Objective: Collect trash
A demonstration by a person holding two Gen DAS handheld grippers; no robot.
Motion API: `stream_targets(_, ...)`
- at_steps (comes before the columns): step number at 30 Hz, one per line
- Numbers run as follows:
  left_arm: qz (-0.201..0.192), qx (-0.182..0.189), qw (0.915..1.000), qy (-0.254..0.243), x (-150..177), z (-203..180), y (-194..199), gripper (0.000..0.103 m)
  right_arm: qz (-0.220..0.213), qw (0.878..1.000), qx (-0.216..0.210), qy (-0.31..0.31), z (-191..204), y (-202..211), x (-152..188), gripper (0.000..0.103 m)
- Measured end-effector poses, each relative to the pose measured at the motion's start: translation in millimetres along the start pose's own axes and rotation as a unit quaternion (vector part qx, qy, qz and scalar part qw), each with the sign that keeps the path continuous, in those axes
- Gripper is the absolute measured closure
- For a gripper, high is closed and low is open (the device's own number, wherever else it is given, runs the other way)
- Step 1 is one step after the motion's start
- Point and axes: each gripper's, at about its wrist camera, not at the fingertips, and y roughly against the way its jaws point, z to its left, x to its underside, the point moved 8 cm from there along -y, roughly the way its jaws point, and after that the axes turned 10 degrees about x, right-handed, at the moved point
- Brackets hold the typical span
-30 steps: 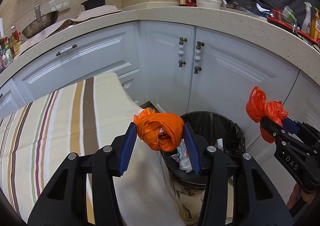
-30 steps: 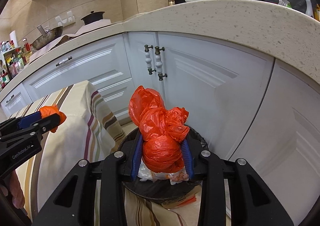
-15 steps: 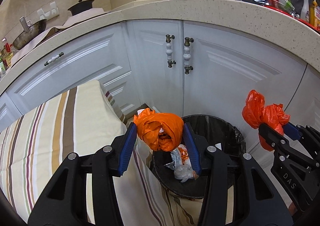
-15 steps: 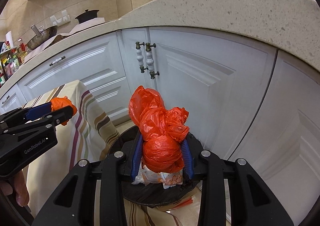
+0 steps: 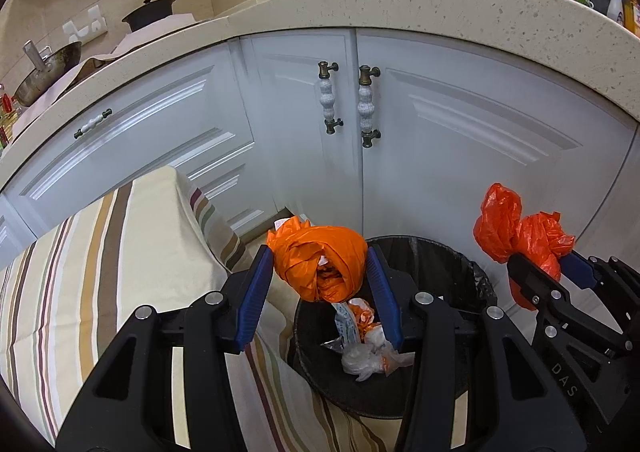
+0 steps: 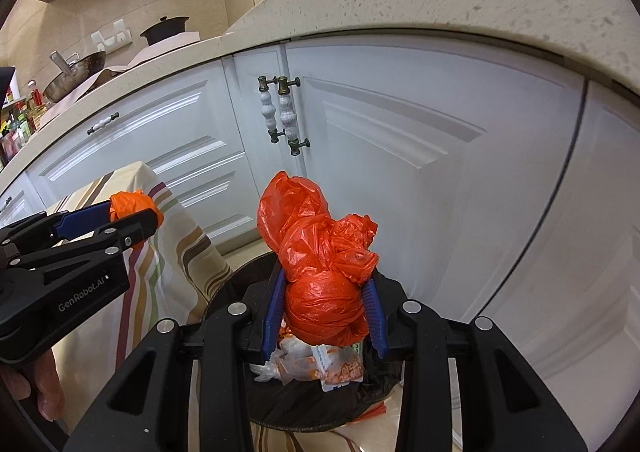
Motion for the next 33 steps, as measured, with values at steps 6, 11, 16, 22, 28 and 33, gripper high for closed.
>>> stream_targets(6,0.009,0.003,0.9999,-0.004,1.8,-1.8,-9.6,0.055,0.01,1.0,0.005,0.003,-0.8,-12.1,5.2,0.059)
stream_targets(11,-0.001,-0.006,1.0,0.0,-0.2,1.6,-8.8,0.029,0.007,1.0,0.01,-0.001,-4.1,-11.7,6.7,0.049)
stream_targets(16,0.001,-0.007,1.0,-0.002,0.2,1.7,-8.5,0.026,0.003,1.0,0.018,-0.001,-8.0,-7.0,4.9,0.047)
stream_targets(22,-0.005,-0.007,0.9999,-0.007,0.0,0.3,-1.0,0.023,-0.006,1.0,0.028,-0.003,-12.4,2.2,0.9,0.045)
stream_targets(28,-0.02,0.0,0.9998,-0.004,-2.3,1.1,18.5,0.021,-0.016,0.999,0.036,-0.008,-16.6,18.1,-1.8,0.04)
stream_targets(33,-0.03,0.005,0.9995,-0.004,-0.4,1.5,42.7,0.02,-0.025,0.999,0.041,-0.013,-17.9,40.4,-0.6,0.037)
